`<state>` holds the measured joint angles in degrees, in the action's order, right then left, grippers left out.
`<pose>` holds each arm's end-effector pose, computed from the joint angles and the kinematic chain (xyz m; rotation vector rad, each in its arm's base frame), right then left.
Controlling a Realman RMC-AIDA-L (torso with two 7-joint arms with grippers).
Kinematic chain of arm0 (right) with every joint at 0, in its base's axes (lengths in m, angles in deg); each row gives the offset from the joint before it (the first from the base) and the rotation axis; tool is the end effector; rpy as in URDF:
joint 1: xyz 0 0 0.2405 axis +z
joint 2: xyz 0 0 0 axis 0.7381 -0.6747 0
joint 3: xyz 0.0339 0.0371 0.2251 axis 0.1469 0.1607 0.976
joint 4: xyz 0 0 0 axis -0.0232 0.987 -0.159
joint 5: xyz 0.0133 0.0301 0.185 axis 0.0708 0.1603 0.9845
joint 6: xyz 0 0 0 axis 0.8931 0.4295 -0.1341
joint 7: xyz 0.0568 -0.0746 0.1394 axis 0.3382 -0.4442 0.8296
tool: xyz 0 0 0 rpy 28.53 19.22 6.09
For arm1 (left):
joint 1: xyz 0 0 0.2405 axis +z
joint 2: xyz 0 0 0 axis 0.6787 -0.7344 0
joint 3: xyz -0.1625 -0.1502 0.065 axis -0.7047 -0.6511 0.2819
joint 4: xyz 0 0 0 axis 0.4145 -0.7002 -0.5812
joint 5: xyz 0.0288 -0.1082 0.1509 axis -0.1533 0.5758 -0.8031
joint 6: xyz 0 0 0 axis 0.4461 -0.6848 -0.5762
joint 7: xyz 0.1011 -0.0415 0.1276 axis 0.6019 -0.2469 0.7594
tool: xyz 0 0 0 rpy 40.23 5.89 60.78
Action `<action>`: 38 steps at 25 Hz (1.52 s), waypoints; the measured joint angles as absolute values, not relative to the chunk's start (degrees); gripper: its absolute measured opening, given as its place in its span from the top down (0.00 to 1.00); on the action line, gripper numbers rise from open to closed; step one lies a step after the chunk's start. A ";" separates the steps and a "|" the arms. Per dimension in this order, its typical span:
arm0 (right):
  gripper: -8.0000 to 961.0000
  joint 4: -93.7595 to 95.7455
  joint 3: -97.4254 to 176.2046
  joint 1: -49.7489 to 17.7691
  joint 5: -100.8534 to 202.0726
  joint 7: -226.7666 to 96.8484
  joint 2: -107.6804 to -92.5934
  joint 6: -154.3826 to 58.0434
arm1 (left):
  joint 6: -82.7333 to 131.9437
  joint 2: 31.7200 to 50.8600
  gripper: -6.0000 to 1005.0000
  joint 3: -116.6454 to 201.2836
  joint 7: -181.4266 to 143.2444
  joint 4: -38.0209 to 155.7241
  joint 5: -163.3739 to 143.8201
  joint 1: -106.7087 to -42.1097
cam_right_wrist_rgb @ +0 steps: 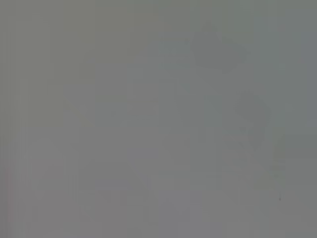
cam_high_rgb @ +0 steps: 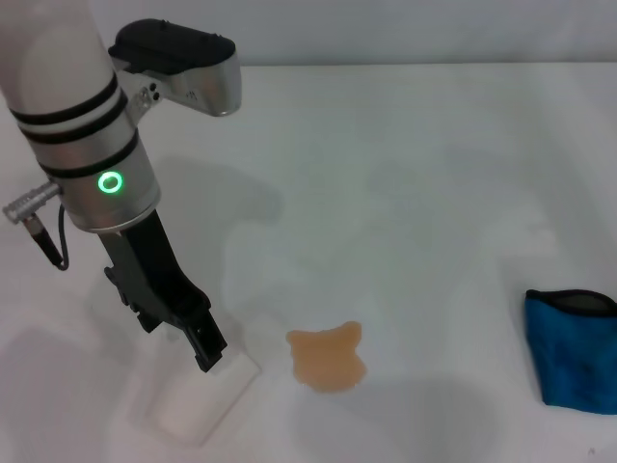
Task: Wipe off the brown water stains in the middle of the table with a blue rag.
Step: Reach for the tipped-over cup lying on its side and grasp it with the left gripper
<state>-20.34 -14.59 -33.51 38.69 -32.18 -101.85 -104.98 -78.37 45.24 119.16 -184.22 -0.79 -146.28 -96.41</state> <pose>0.3234 0.3247 0.1189 -1.4757 0.5306 0.8284 -0.1433 0.2950 -0.0228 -2.5539 -1.3189 1.0381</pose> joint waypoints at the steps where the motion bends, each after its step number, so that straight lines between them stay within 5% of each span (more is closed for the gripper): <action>1: 0.10 -20.35 -14.60 -33.50 38.69 -32.18 -101.86 -104.98 | -78.23 45.32 0.13 119.72 -184.44 -0.72 -146.28 -96.41; 38: 0.10 -20.13 -13.29 -33.51 38.68 -32.18 -101.86 -104.99 | -69.92 45.55 0.13 130.42 -187.53 4.97 -141.75 -96.15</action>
<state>-20.13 -13.29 -33.51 38.68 -32.18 -101.86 -104.99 -69.92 45.55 130.42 -187.53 4.97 -141.75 -96.15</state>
